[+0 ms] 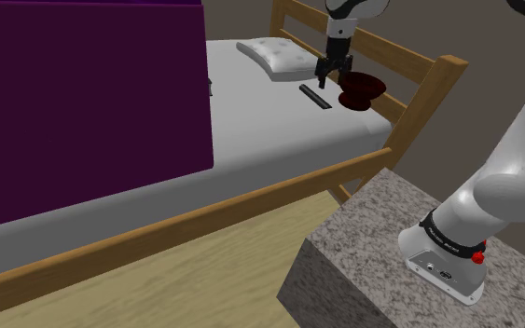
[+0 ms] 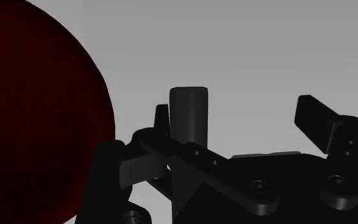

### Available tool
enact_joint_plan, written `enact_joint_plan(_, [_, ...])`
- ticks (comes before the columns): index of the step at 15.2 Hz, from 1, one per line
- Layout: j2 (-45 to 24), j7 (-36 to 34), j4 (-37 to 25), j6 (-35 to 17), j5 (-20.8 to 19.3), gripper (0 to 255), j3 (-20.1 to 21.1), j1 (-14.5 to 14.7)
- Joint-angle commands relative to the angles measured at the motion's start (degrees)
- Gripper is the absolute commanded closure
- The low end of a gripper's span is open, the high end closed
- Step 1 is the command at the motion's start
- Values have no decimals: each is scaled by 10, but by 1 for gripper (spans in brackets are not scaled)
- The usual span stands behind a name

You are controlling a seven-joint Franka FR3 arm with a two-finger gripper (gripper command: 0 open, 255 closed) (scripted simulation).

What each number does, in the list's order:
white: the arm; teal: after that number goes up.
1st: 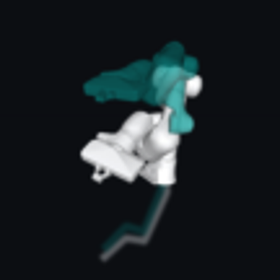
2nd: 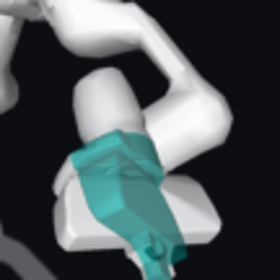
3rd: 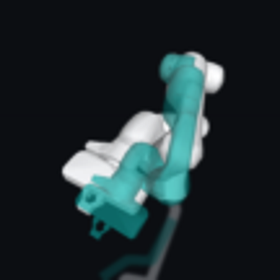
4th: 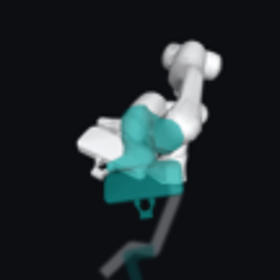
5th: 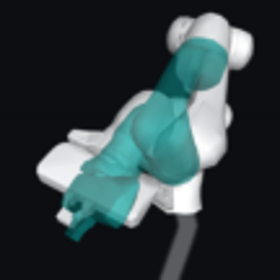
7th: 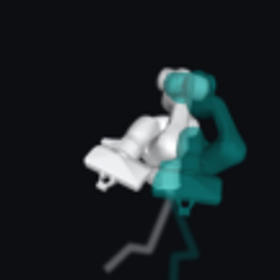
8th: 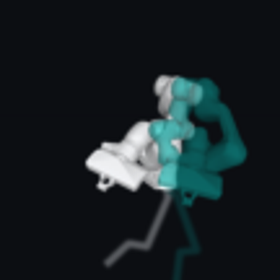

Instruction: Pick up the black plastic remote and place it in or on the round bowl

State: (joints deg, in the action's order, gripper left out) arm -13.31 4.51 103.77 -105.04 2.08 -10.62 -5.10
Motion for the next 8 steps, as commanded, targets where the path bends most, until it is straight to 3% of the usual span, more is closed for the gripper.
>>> enact_joint_plan(1, [-53,8,-54,6,14,0,-3,-10])
enact_joint_plan(7, [-201,18,-226,41,49,0,-1,-43])
enact_joint_plan(8, [-201,18,-218,34,49,0,-1,-43])
